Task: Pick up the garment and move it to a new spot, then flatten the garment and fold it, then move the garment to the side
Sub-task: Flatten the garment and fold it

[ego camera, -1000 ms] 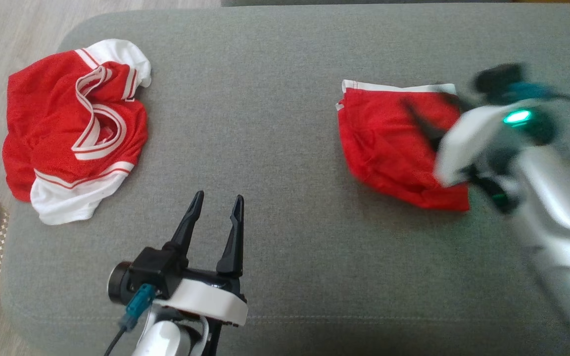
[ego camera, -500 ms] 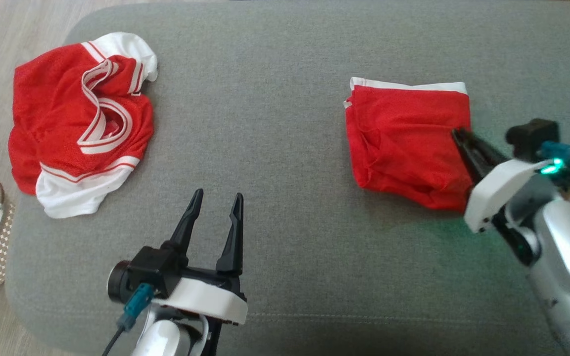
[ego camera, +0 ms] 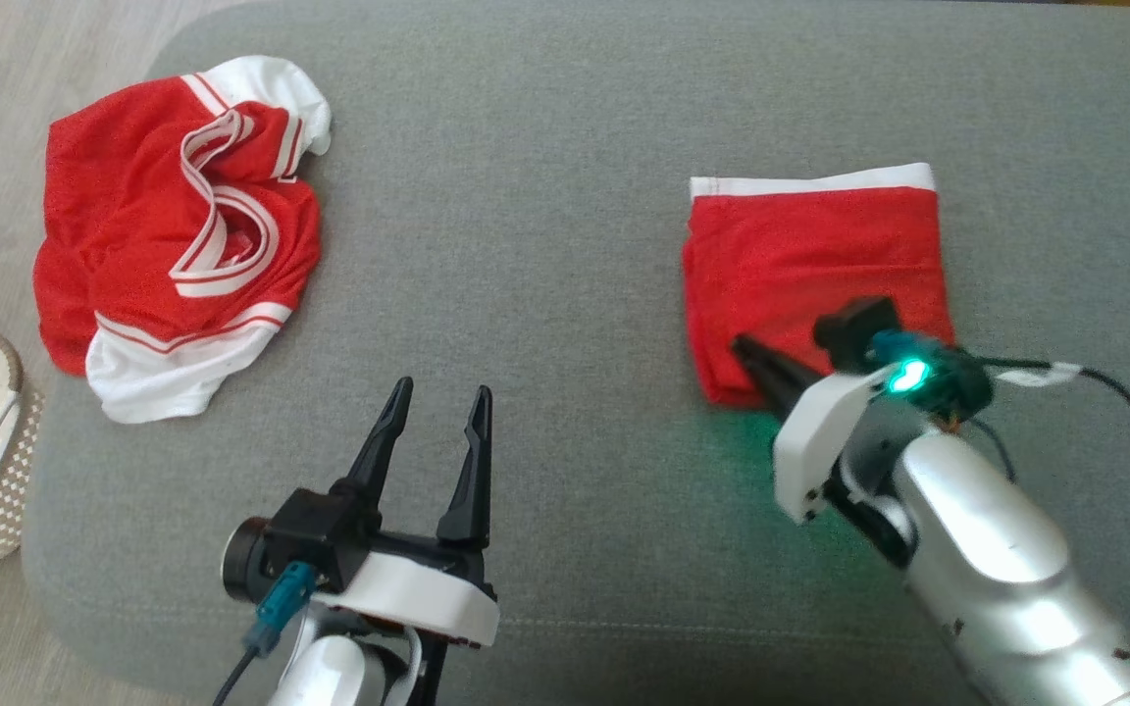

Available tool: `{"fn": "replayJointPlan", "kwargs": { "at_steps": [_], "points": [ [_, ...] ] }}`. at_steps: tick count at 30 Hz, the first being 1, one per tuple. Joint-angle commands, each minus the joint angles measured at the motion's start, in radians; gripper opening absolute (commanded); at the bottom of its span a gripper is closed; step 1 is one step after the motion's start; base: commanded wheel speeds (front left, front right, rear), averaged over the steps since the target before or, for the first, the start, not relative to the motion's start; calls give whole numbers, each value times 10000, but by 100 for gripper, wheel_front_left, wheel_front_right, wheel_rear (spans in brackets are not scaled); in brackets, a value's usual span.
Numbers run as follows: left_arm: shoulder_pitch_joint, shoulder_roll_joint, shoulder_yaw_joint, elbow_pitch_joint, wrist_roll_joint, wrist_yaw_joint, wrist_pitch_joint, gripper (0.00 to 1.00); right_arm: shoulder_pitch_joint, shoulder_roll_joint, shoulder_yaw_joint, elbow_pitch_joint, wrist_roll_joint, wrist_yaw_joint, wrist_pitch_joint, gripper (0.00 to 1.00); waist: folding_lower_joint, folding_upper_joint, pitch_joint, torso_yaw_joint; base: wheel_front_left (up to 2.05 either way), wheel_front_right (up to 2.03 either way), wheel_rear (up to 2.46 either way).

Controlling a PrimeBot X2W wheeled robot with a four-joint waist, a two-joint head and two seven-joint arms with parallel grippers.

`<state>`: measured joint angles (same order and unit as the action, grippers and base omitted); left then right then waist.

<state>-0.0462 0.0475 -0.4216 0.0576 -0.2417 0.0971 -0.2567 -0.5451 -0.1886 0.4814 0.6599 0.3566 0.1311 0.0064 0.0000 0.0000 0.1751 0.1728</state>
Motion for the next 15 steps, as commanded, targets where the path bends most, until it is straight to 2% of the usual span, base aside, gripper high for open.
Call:
{"fn": "replayJointPlan", "kwargs": {
  "at_steps": [1, 6, 9, 10, 11, 12, 15],
  "points": [
    [-367, 28, 257, -286, -36, 63, -51, 100, -211, 160, 384, -189, 207, -4, -99, 0, 0, 0, -56, -64, 0, 0, 0],
    [-325, 28, 318, -256, 4, 72, -51, 100, 28, 395, 1595, -217, 1028, -4, 15, 0, 0, 0, -268, -249, 0, 0, 0],
    [-255, 28, 393, -236, 10, 98, -51, 100, 204, 349, 1926, -468, 1455, -4, -253, 0, 0, 0, -440, -348, 0, 0, 0],
    [-222, 28, 448, -262, 6, 133, -51, 100, 266, 318, 1887, -561, 1537, -4, -443, 25, 0, 0, -500, -386, 0, 0, 0],
    [-187, 28, 514, -316, 5, 182, -51, 100, 311, 274, 1792, -660, 1549, -4, -694, 75, 0, 0, -550, -427, 0, 0, 0],
    [-165, 28, 618, -440, 26, 275, -51, 100, 347, 216, 1718, -782, 1474, -4, -972, 100, 0, 0, -591, -471, 0, 0, 0],
    [-93, 28, 840, -712, 122, 507, -51, 100, 478, 103, 1442, -994, 1307, -4, -1519, 100, 0, 0, -670, -549, 0, 0, 0]
  ]
}}
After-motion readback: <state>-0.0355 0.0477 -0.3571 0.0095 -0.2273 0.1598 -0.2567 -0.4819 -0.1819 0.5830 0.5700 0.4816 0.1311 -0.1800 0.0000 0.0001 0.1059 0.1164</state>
